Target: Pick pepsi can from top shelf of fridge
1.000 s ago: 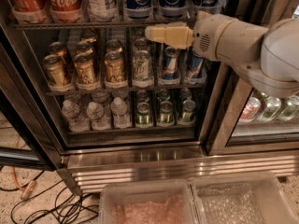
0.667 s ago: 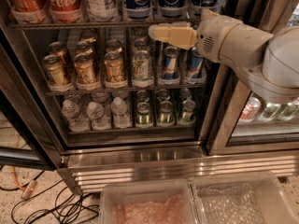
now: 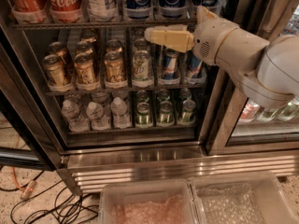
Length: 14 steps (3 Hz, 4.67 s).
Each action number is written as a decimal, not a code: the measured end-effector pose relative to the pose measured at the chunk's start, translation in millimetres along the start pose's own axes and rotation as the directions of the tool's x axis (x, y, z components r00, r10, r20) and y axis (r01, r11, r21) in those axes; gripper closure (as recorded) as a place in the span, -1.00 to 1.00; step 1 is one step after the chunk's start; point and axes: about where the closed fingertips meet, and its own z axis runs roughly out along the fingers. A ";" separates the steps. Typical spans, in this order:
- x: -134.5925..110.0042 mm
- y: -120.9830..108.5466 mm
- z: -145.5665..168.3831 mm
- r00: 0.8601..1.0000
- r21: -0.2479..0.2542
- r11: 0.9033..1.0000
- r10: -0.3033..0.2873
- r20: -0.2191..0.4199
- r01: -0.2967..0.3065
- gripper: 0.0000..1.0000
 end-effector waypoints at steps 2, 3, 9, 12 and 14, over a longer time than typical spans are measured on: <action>-12.9 10.0 12.3 0.998 -0.040 0.999 -0.035 0.058 0.037 -1.00; -22.7 8.0 13.7 0.996 -0.034 0.998 -0.052 0.074 0.055 -1.00; -17.3 0.0 33.0 0.999 -0.037 0.998 -0.043 0.009 0.043 -0.64; -12.0 -22.4 41.8 0.997 0.001 0.997 -0.080 -0.015 0.080 -0.76; -11.0 -52.8 57.8 0.994 0.022 0.994 -0.107 0.000 0.106 -0.64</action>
Offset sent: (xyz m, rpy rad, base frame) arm 0.0041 0.0184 0.0220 0.0049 -0.1079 0.0559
